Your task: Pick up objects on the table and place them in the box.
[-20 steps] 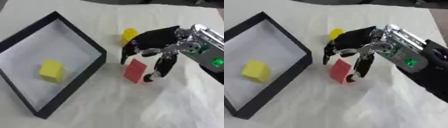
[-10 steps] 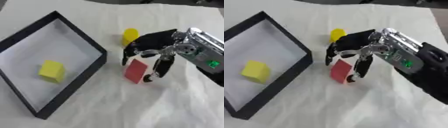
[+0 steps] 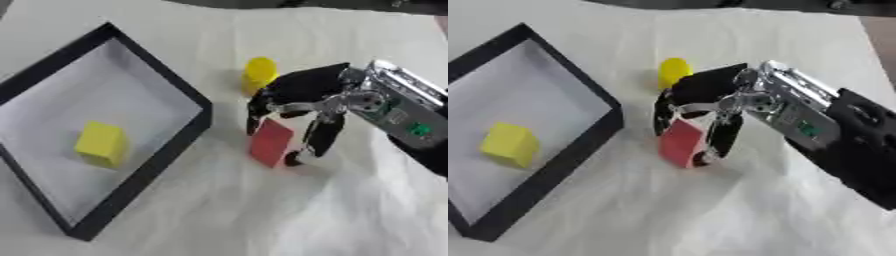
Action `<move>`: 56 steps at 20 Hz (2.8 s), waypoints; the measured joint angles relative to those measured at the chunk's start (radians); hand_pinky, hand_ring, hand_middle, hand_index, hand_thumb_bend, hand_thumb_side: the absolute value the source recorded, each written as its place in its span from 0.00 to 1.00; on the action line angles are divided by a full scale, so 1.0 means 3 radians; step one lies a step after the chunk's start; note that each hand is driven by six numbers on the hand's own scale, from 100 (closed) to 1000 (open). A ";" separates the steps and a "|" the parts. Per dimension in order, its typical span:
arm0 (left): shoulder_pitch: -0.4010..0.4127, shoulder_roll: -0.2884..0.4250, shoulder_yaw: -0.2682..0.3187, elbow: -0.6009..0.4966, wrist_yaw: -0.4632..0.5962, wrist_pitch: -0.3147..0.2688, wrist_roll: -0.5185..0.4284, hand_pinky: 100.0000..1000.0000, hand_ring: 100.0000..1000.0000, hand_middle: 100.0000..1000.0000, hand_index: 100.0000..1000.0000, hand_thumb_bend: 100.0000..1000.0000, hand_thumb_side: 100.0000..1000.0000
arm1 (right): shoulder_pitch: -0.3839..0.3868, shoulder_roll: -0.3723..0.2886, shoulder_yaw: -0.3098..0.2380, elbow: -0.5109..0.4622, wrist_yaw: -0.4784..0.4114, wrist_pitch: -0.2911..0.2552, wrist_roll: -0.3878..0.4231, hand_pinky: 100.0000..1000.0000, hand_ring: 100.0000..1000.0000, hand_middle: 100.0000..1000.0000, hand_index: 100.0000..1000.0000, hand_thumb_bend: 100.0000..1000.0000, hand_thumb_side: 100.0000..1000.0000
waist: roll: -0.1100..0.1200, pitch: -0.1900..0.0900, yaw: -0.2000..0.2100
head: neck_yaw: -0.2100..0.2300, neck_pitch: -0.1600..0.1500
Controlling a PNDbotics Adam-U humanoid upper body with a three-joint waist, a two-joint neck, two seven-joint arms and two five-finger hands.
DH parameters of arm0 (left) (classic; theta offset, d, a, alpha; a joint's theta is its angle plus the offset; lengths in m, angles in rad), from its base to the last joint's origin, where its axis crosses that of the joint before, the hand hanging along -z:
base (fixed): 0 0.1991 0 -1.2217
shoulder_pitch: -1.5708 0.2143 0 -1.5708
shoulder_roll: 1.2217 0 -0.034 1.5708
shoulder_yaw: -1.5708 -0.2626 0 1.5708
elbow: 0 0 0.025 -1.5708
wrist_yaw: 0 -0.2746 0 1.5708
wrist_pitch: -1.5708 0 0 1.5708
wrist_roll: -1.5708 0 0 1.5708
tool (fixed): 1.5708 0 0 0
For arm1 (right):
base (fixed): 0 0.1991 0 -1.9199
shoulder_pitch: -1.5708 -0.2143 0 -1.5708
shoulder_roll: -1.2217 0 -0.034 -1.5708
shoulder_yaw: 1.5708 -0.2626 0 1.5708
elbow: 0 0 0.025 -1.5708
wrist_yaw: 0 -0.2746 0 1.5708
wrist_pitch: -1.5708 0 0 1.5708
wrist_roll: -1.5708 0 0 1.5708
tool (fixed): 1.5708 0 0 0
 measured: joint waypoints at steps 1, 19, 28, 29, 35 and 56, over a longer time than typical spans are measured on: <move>0.0000 0.0000 0.0000 0.0000 0.0000 0.0000 0.0000 0.77 0.83 0.80 0.90 0.56 0.70 | 0.0002 0.0001 0.0003 0.0013 0.0000 0.0002 -0.0009 0.83 0.71 0.59 0.69 0.44 0.00 | 0.0000 0.0000 0.0001 | -0.0001 0.0000; 0.0001 -0.0026 0.0000 0.0000 0.0009 -0.0007 -0.0018 0.77 0.83 0.80 0.90 0.55 0.71 | 0.0029 0.0032 0.0013 0.0166 0.0004 0.0028 -0.0357 0.79 0.64 0.50 0.61 0.34 0.00 | 0.0019 0.0013 0.0001 | -0.0031 -0.0002; 0.0002 -0.0026 0.0001 0.0000 0.0009 -0.0010 -0.0021 0.77 0.83 0.80 0.90 0.55 0.71 | 0.0099 -0.0043 -0.0068 -0.0069 -0.0078 0.0088 -0.0464 0.78 0.62 0.48 0.60 0.33 0.00 | 0.0019 0.0013 -0.0001 | -0.0033 -0.0002; 0.0002 -0.0026 0.0001 0.0000 0.0009 -0.0010 -0.0021 0.77 0.83 0.80 0.90 0.55 0.70 | 0.0099 -0.0070 -0.0098 -0.0139 -0.0107 0.0106 -0.0446 0.78 0.62 0.48 0.59 0.33 0.00 | 0.0019 0.0013 -0.0002 | -0.0032 -0.0002; 0.0015 -0.0025 0.0002 0.0000 0.0009 -0.0012 -0.0019 0.77 0.83 0.80 0.90 0.55 0.70 | -0.0046 -0.0216 -0.0393 -0.0543 -0.0472 0.0265 -0.0377 0.78 0.61 0.49 0.59 0.34 0.00 | 0.0019 0.0013 -0.0020 | -0.0026 -0.0002; 0.0024 0.0056 0.0047 -0.0009 0.0019 -0.0092 0.0027 0.78 0.84 0.81 0.90 0.54 0.69 | -0.1833 0.1250 -0.0266 0.0074 0.0126 0.0382 0.0121 0.81 0.64 0.51 0.60 0.35 0.00 | 0.0036 -0.0067 -0.0019 | -0.0121 0.0032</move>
